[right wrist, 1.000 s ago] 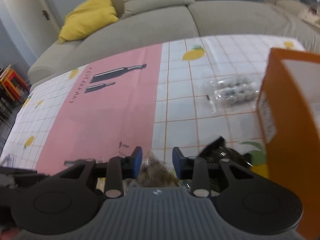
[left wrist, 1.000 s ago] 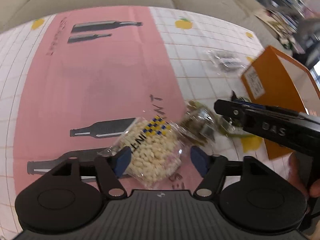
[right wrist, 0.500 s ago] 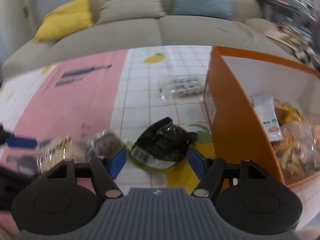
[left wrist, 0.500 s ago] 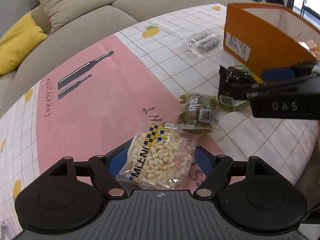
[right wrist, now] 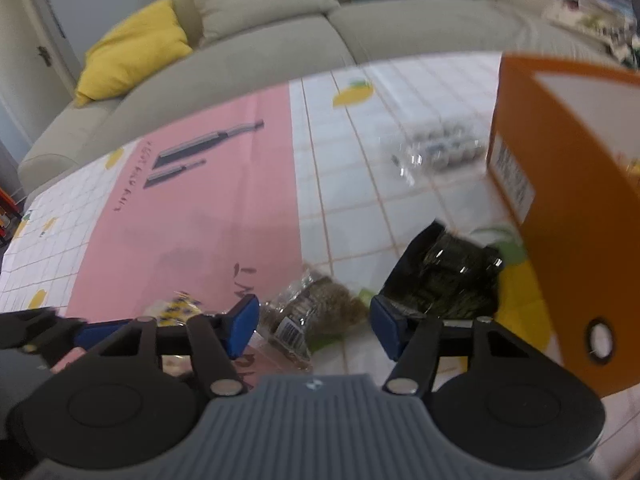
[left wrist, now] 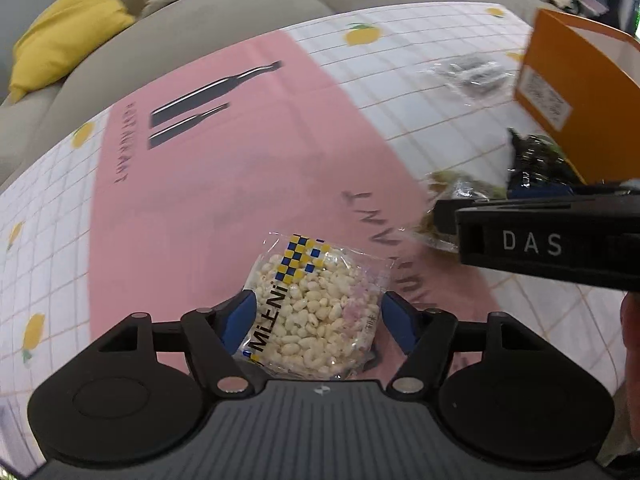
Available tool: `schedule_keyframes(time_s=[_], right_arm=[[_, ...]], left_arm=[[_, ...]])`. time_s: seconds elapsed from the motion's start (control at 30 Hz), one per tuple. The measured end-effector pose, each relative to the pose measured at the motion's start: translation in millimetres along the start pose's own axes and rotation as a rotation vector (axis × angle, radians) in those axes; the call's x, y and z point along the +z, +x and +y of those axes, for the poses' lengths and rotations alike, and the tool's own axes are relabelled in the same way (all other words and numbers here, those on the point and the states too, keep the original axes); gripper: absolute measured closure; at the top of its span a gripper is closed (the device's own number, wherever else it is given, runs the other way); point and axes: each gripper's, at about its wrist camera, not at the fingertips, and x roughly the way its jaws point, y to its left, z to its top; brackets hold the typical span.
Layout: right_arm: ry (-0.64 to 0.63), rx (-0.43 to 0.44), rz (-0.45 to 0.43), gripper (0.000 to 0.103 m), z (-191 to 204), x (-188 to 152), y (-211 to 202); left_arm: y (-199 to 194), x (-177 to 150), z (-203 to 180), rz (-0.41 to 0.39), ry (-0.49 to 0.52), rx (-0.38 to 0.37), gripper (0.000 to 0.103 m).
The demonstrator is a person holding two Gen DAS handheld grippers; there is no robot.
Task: Organize snacks
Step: 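Close the right tool on the brown snack bag and lift it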
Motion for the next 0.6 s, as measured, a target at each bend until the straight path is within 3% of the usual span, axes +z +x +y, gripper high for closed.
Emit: schedule_keyframes(time_s=[0.2,0.37,0.5,0.53,0.6], right_arm=[[0.013,-0.002,0.073,0.044,10,5,22],[-0.042,-0.01,0.069,0.056,20,2,28],[-0.078,0.027,0.058,0.063,15,-3,24],[-0.089,0.04,0.06,0.07,12,-5,22],[-0.11,0.058,0.063,0.072,7,-7,17]], left_arm=[[0,1,11,0.014,-0.063,0.006,0.023],[1,-1,13,0.006,-0.072,0.012,0.022],[3,-5,10,-0.015,-0.06,0.028,0.017],[3,-5,9,-0.018,-0.051,0.032,0.015],[5,-7,5,-0.02,-0.03,0.045,0.016]])
